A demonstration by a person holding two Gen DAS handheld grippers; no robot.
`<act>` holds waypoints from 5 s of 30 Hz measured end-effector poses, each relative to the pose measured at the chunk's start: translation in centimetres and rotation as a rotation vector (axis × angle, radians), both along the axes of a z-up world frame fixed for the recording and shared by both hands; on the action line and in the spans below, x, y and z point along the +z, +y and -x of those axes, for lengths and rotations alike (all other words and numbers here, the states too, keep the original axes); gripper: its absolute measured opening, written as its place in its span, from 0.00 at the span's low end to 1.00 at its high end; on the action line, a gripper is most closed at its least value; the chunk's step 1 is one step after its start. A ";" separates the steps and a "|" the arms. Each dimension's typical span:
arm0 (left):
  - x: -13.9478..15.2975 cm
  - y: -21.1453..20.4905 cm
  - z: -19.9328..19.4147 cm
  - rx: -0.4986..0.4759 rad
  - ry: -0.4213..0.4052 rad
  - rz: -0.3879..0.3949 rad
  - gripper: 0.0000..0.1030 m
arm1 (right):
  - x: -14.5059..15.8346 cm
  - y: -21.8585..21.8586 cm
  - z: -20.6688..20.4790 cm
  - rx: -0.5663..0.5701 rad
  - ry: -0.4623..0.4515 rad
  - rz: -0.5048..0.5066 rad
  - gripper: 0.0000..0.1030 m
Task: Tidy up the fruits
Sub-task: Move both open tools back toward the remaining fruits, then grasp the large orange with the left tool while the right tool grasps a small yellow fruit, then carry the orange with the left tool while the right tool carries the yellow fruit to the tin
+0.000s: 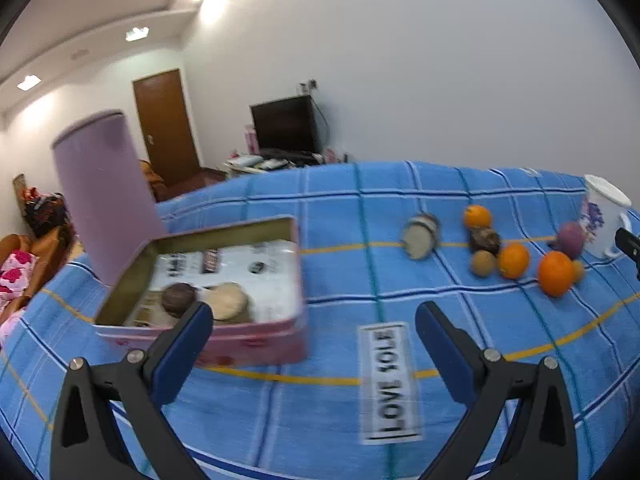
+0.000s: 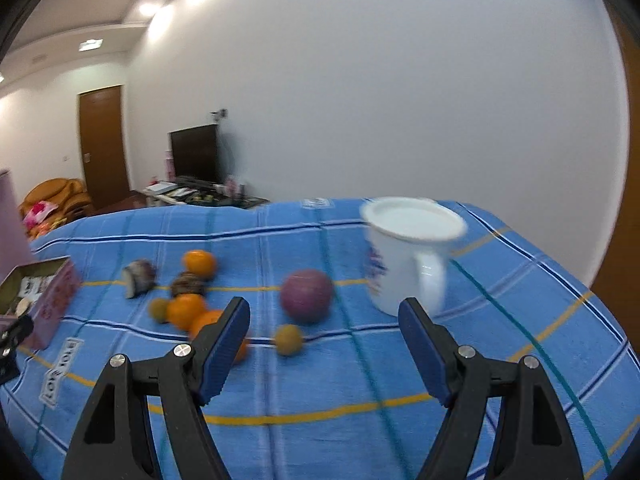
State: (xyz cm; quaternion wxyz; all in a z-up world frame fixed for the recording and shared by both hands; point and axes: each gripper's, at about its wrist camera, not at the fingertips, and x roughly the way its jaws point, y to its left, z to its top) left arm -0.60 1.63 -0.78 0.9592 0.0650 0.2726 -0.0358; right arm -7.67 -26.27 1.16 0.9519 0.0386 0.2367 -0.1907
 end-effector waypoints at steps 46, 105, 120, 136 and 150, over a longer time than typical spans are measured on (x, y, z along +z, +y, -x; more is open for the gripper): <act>-1.7 -18.9 -3.6 -0.368 0.230 0.127 0.42 | -1.6 -8.0 1.2 -0.084 0.040 -0.413 0.75; 1.2 -5.2 -1.3 -0.229 0.032 0.232 0.48 | -3.5 -1.7 -6.3 0.130 0.292 -0.319 0.74; 0.4 -3.3 -2.9 -0.135 0.047 0.184 0.48 | -4.7 1.4 -9.1 0.129 0.357 -0.168 0.27; 2.6 2.5 -3.3 -0.091 -0.003 0.168 0.48 | 0.5 9.8 -5.3 0.352 0.048 -0.288 0.27; 2.3 10.6 -7.1 0.080 -0.035 0.151 0.48 | 1.3 20.8 -8.9 0.487 0.018 -0.248 0.27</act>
